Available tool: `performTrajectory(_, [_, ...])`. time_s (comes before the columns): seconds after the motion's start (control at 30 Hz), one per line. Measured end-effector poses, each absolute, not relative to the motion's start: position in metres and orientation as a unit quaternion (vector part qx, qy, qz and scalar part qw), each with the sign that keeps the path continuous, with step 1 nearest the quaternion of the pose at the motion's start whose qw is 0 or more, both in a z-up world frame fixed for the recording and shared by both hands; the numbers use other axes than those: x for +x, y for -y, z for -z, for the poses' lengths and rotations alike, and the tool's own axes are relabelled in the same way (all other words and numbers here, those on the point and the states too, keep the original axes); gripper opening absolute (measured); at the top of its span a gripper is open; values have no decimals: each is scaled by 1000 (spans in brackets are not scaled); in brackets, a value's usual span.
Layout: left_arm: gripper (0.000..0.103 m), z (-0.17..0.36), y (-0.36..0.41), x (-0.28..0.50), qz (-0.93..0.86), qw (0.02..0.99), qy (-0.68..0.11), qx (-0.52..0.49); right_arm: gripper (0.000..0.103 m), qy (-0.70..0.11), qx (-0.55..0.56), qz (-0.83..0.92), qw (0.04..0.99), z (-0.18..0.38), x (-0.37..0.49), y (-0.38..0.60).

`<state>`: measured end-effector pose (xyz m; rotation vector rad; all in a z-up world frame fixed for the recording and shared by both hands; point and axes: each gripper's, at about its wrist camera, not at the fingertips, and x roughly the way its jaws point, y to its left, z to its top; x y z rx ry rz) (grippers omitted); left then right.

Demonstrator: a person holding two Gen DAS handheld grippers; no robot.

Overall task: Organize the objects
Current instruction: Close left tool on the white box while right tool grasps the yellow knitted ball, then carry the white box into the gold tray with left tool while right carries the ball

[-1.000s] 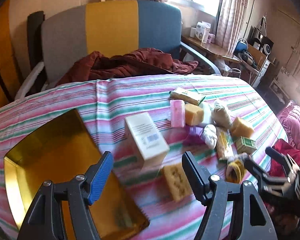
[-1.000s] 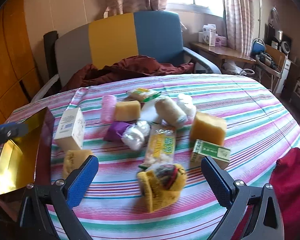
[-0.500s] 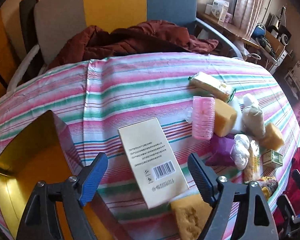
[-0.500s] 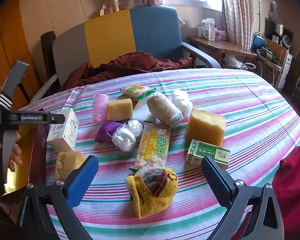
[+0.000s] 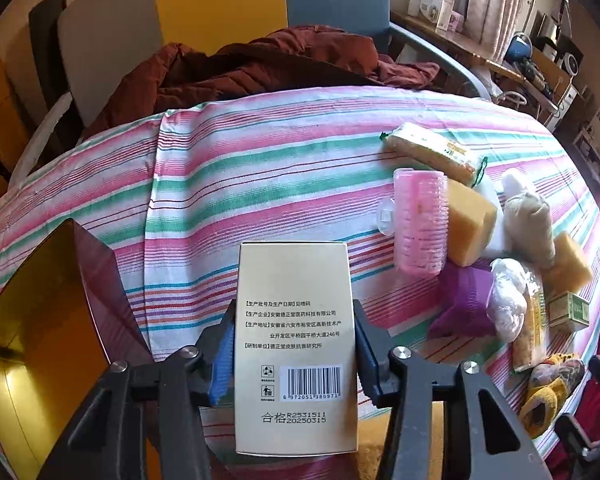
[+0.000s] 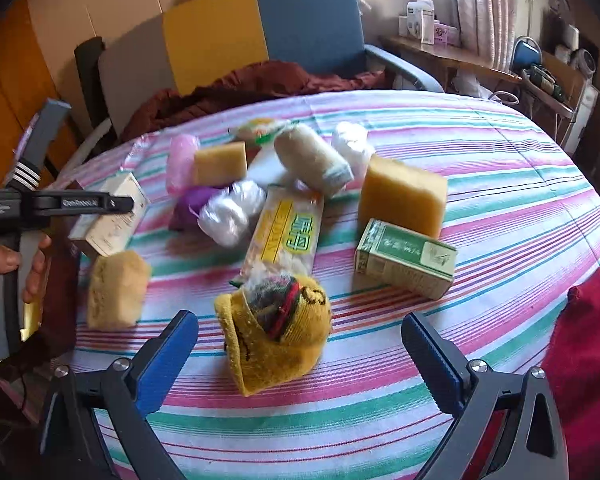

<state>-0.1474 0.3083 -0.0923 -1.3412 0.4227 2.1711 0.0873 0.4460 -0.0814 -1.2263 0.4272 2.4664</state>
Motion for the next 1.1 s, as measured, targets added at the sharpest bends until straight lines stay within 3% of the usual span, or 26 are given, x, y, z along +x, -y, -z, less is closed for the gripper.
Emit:
performTrajectory(0.13, [50,85,-302,-141,-812,293,-142,-485,89,-157,-448,-863,172,95,75,-447])
performTrajectory(0.2, [50,77,-296,-136,-813,306,-131,-478,58,-159,-459,-860,159,99,71,-446])
performTrajectory(0.3, [50,62,-286,-128,-816,318,-112,-469,52,-149,-457,-863,156,96,74,-441])
performTrajectory(0.67, [50,6,-205,-106,-851,301,-41,-428,52,-130,-424,-887,128,59,80,-417])
performTrajectory(1.1, [50,22,-30,-136,-890,133,8,-436,52,-45,-406,-902,-141,24,16,-243])
